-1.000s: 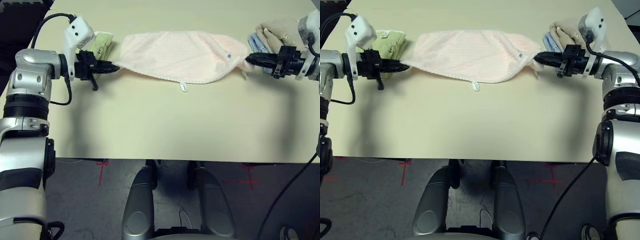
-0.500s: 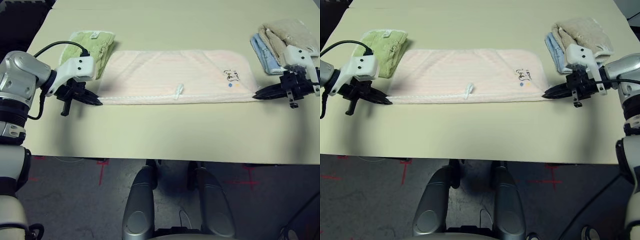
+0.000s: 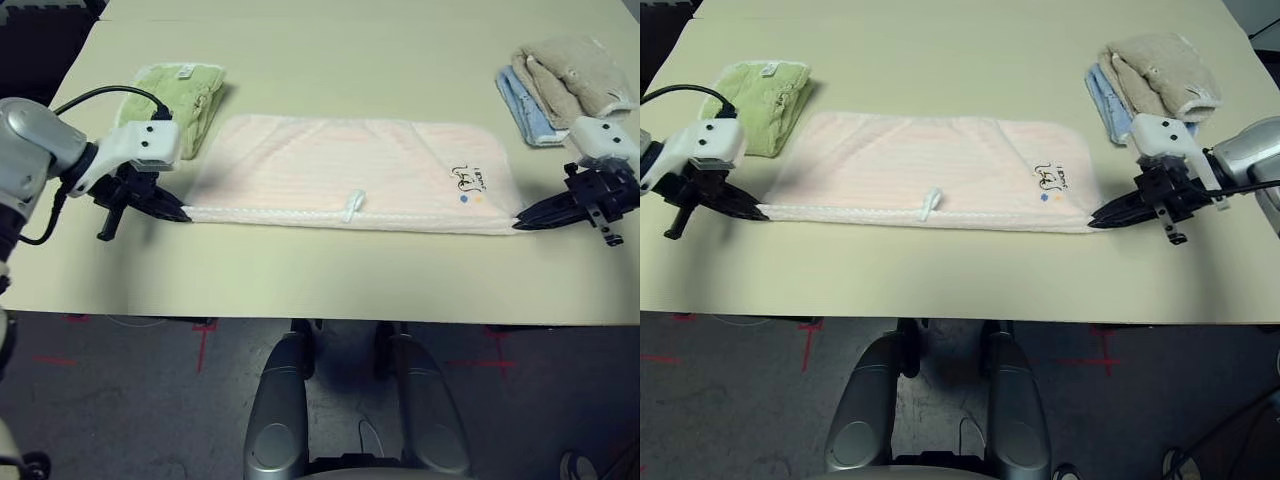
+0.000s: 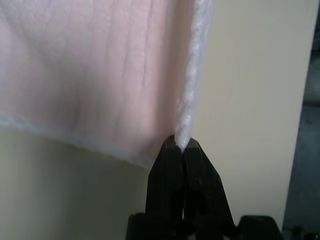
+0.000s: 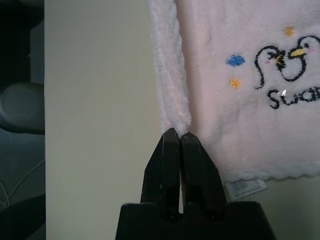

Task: Fold the towel and set it aside.

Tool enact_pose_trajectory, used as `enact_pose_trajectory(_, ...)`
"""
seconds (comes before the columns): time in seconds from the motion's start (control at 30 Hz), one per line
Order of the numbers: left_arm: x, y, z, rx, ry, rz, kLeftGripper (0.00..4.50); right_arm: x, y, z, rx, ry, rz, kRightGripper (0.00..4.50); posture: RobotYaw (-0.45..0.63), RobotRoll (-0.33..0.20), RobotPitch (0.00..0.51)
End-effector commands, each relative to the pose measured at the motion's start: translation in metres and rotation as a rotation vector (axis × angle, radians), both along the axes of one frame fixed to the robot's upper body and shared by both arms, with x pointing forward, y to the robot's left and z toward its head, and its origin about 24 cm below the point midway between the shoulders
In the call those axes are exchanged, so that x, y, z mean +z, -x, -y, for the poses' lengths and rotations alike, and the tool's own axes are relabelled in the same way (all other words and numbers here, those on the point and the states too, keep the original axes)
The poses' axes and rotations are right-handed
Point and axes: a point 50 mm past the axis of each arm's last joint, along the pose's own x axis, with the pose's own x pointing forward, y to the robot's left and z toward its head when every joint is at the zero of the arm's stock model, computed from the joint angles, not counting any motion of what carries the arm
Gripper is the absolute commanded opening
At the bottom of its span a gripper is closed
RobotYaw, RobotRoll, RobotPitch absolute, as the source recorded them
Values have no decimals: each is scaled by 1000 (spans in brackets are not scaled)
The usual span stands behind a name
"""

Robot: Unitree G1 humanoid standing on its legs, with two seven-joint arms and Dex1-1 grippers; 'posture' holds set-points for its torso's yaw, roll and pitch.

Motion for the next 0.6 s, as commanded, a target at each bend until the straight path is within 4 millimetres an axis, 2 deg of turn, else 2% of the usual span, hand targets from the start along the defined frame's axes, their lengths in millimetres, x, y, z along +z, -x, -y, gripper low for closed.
enact_pose_trajectory(0.03,2,7,-2,24,8,-41,29,1,-1,13,-48,38,15,0,34,0,338)
enact_pose_trajectory(0.17,0,6,-1,27,15,-49,29,1,-6,19,-69,68,46,0,37,0,337)
enact_pose_trajectory(0.37,2,-9,-4,45,3,11,29,2,-10,22,-97,31,72,0,34,0,336)
enact_pose_trajectory(0.6,27,-32,7,43,2,128,29,12,-13,27,-150,-18,112,0,33,0,330)
